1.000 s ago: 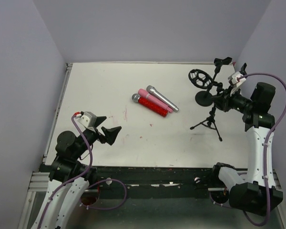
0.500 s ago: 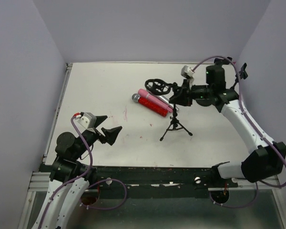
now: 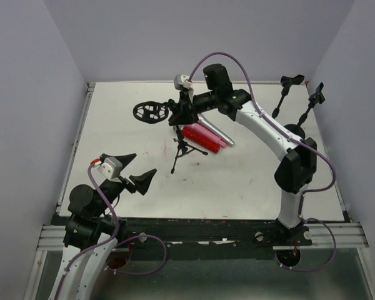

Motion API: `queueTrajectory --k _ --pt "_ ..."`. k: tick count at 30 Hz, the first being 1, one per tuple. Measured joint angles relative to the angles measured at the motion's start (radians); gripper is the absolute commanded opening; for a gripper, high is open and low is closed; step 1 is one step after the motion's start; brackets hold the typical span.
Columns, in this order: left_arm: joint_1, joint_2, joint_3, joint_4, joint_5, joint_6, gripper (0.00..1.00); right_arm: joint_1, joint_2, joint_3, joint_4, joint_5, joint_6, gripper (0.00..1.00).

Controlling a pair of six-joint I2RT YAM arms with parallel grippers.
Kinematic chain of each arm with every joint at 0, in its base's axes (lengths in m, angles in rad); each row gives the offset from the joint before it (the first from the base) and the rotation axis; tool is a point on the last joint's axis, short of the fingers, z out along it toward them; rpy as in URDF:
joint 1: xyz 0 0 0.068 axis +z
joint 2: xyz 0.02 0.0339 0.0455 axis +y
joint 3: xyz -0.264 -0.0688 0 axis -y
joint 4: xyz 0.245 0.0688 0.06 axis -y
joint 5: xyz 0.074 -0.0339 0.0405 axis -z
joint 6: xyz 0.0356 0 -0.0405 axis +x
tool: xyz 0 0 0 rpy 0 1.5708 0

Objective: Attach the microphones to the stand

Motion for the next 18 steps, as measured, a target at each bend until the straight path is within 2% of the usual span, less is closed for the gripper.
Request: queueTrajectory --k 9,14,18 --pt "0.0 -0.085 0.001 -0.048 -0.074 0.014 0.99 0.075 0.339 0.386 0.053 0.0 0.058 0.06" --pt "0.0 -0.096 0.001 -0.068 -0.099 0.015 0.99 0.111 0.462 0.514 0.156 -0.001 0.135 0.09" --pt "0.0 -0.096 0.001 -0.08 -0.11 0.017 0.99 0.122 0.525 0.546 0.208 0.0 0.176 0.15"
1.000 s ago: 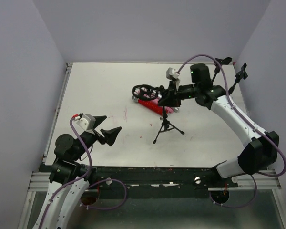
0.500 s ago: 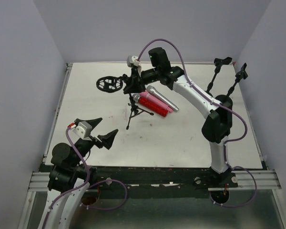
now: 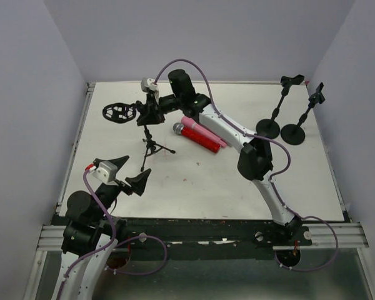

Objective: Attach the microphones to the stand

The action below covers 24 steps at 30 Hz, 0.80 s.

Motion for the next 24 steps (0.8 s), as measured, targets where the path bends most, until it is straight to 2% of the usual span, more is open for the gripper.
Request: queueTrajectory --k 14,15,17,19,20,22,24 --pt "0.0 -0.005 -0.006 -0.009 -0.006 0.007 0.99 -0.004 0.011 -0.042 -0.038 -0.022 -0.012 0.38" --pt "0.0 -0.008 -0.008 -0.009 -0.006 0.007 0.99 -0.004 0.006 -0.051 -0.045 -0.022 -0.019 0.42" --pt "0.0 -0.013 -0.011 -0.009 -0.006 0.007 0.99 -0.008 0.001 -0.066 -0.059 -0.022 -0.028 0.59" --pt "0.0 -0.015 -0.012 -0.009 -0.006 0.007 0.99 -0.01 -0.005 -0.079 -0.073 -0.021 -0.034 0.62" --pt "0.0 -0.016 -0.012 -0.009 -0.006 0.007 0.99 -0.011 -0.008 -0.085 -0.079 -0.02 -0.038 0.74" --pt "0.0 -0.016 -0.012 -0.009 -0.006 0.007 0.99 -0.011 -0.016 -0.095 -0.094 -0.017 -0.037 0.75" --pt "0.0 -0.017 -0.012 -0.009 -0.005 0.007 0.99 -0.015 -0.026 -0.108 -0.098 -0.011 -0.037 0.86"
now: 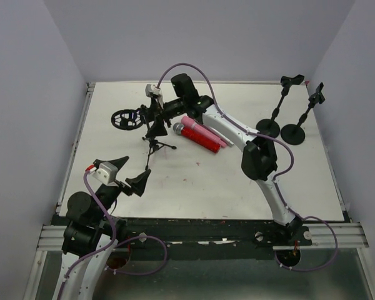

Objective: Attach the microphones to the stand

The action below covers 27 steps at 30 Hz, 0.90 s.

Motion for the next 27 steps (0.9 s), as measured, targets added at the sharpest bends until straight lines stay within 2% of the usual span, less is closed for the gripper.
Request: queueTrajectory --k 8,15,19,23,27 --pt "0.0 -0.002 0.0 0.0 0.008 -0.006 0.99 -0.031 -0.094 -0.121 -0.002 0.04 0.017 0.9" --pt "0.0 0.013 0.002 0.001 0.037 -0.027 0.99 -0.106 -0.244 -0.31 -0.041 0.09 -0.007 0.94" --pt "0.0 0.08 0.029 -0.003 0.061 -0.046 0.99 -0.143 -0.391 -0.45 -0.087 0.203 -0.019 0.94" --pt "0.0 0.152 0.064 -0.002 0.082 -0.05 0.99 -0.181 -0.547 -0.626 -0.075 0.365 0.039 0.93" --pt "0.0 0.175 0.059 0.005 0.098 -0.044 0.99 -0.224 -0.609 -0.758 -0.046 0.559 0.091 0.91"
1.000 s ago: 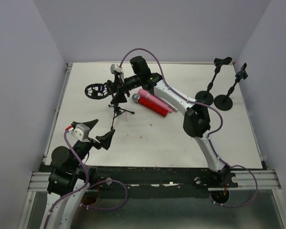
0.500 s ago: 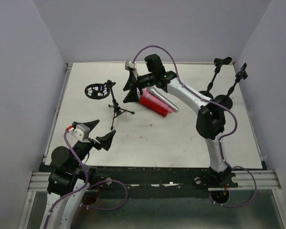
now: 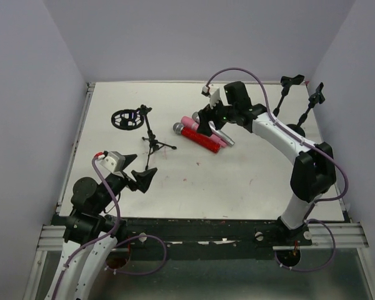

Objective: Attach the microphones to the stand

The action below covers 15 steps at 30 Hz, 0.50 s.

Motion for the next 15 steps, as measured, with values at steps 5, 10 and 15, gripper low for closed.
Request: queueTrajectory --k 5,10,15 --pt "0.0 -0.001 -0.045 0.017 0.002 0.01 0.99 -0.047 0.044 -0.05 0.008 0.147 0.015 0.79" --pt "0.0 -0.011 -0.054 0.021 0.002 0.021 0.99 -0.06 0.126 -0.043 0.027 0.22 0.012 0.72" --pt "0.0 -0.011 -0.054 0.025 0.001 0.028 0.99 -0.06 0.183 -0.031 0.018 0.23 -0.001 0.72"
